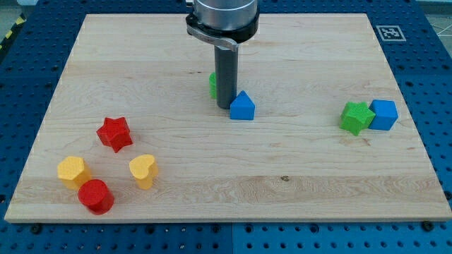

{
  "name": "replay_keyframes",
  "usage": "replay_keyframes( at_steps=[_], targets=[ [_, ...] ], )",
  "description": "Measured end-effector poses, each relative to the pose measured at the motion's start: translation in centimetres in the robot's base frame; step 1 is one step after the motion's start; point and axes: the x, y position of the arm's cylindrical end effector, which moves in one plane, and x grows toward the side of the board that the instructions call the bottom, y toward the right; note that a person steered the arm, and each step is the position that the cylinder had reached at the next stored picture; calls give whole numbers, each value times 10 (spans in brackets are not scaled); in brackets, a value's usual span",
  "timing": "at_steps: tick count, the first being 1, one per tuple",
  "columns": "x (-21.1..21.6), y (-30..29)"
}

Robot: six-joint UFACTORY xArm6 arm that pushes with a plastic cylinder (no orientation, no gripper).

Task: Slide the blue triangle slightly right

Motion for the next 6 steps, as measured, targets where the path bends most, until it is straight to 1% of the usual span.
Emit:
replay_keyframes(
  at_steps=[1, 2, 3, 4, 6],
  targets=[
    [0, -5],
    [0, -36],
    [18, -47],
    [28, -23],
    [28, 41]
  ],
)
